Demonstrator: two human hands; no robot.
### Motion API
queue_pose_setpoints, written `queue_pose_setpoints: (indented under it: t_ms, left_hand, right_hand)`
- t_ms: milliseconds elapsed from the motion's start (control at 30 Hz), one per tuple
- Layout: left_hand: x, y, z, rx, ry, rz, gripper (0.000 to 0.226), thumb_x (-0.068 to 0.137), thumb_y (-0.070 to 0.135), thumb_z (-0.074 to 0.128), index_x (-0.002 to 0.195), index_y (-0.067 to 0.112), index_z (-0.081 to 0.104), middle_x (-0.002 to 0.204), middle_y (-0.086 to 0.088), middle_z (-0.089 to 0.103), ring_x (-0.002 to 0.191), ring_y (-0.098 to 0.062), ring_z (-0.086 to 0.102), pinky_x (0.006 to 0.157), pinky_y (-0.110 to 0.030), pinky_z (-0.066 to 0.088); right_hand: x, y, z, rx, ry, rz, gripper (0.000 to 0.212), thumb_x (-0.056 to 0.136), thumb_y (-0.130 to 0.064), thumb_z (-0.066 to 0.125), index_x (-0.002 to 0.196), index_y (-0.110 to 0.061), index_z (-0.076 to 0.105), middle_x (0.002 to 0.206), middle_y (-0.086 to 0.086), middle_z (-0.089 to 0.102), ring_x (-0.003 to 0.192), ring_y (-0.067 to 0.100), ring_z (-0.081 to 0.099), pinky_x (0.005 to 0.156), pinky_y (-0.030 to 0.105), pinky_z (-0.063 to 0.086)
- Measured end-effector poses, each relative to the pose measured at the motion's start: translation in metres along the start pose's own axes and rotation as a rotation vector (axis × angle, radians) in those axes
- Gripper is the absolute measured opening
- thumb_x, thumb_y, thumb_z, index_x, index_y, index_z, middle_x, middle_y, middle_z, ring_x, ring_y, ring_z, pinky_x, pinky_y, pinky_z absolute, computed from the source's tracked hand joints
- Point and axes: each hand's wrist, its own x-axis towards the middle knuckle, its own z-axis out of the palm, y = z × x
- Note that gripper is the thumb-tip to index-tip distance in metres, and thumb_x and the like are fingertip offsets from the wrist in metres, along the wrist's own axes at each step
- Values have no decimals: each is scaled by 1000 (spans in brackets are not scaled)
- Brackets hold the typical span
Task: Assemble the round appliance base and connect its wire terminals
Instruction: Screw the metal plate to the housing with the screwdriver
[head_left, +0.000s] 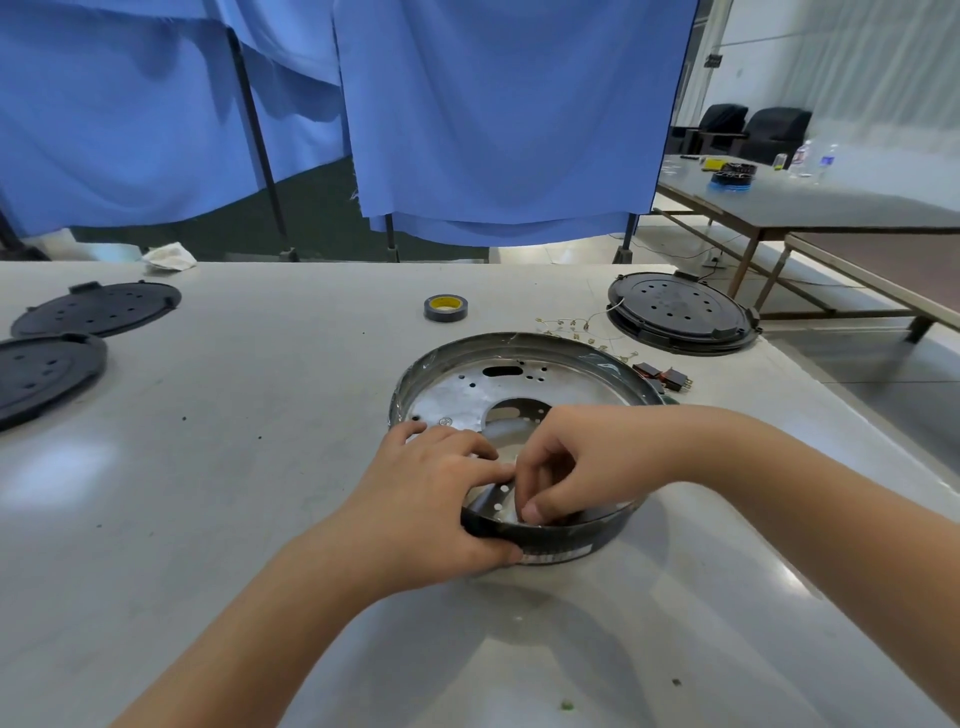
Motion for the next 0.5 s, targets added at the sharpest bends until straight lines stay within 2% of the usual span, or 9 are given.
queue_pose_setpoints:
  t_ms: [200, 267, 367, 500]
  left_hand:
    - [0, 1, -1, 2, -8, -2, 70, 61, 78, 44, 126, 53, 50, 126, 24, 50, 122, -1, 40, 109, -30, 14]
    - [0, 1, -1, -4, -9, -2, 70, 61, 78, 43, 127, 53, 50, 126, 24, 50, 123, -1, 40, 110, -31, 14]
    - [0, 1, -1, -11, -9, -3, 70, 61, 78, 44, 126, 52, 51, 126, 24, 50, 122, -1, 40, 108, -29, 12]
    - [1, -1, 0, 2, -21, 0, 67, 66, 77, 51, 128, 52, 49, 127, 25, 48, 123, 0, 38, 110, -29, 12]
  right_hand:
    - [5, -1, -4, 15, -46, 43, 8, 81, -38, 72, 74, -35, 68, 75, -7, 63, 67, 6, 55, 74, 32, 50]
    - [7, -3, -5, 5, -65, 69, 8, 81, -39, 71, 75, -34, 68, 74, -9, 63, 68, 6, 55, 74, 30, 49]
    - [8, -6, -4, -37, -49, 98, 8, 81, -39, 70, 77, -32, 70, 69, -15, 59, 66, 3, 52, 66, 23, 43]
    - [7, -11, -2, -40, -27, 157, 14, 82, -37, 70, 70, -31, 67, 69, -16, 57, 74, 6, 53, 66, 24, 42]
